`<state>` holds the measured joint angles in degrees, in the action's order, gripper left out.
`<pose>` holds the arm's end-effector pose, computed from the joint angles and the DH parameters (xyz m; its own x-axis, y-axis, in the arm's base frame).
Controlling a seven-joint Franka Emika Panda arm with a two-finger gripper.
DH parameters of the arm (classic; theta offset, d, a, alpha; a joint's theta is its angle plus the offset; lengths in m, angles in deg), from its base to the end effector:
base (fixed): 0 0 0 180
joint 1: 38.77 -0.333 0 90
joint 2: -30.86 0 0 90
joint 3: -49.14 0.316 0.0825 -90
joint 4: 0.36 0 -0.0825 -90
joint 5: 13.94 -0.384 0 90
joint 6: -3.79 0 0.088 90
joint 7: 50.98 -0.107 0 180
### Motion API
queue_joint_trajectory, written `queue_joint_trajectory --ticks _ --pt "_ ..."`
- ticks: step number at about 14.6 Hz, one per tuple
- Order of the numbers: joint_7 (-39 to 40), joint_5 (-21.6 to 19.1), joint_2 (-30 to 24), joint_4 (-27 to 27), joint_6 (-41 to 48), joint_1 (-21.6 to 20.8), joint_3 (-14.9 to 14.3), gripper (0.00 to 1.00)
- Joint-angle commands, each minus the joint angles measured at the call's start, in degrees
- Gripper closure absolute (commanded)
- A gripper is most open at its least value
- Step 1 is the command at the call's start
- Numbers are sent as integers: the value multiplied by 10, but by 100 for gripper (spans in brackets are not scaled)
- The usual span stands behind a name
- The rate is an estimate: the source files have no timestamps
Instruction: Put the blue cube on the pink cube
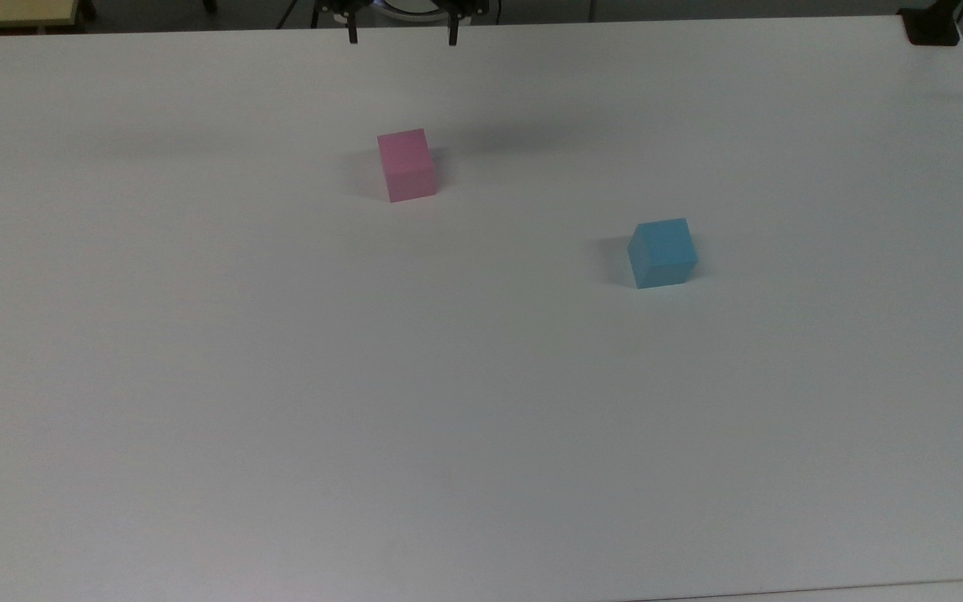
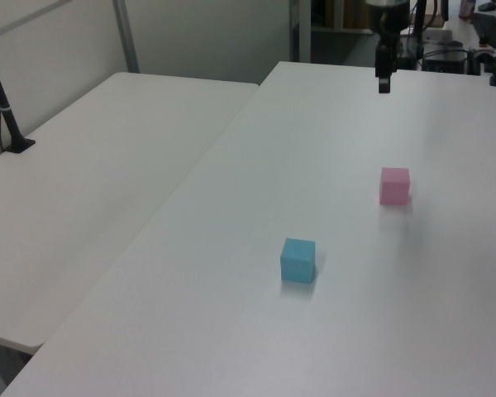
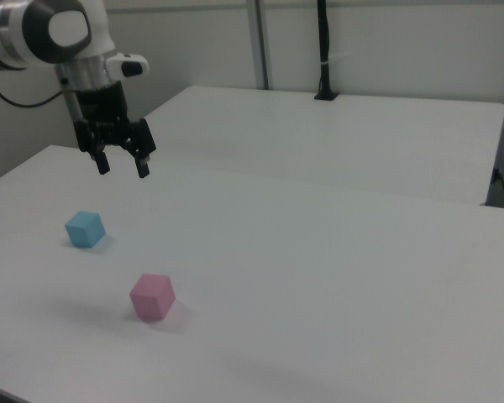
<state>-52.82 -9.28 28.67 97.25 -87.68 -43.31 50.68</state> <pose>0.5387 0.0491 0.5853 0.9949 0.0758 -0.0663 0.0813 -0.9931 0.0841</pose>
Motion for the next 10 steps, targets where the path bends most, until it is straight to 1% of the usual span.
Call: queue_joint_trajectory --ticks 1,10 --pt "-6 -21 10 -36 24 26 -10 0" --pt "3 -21 11 -38 21 25 -12 0"
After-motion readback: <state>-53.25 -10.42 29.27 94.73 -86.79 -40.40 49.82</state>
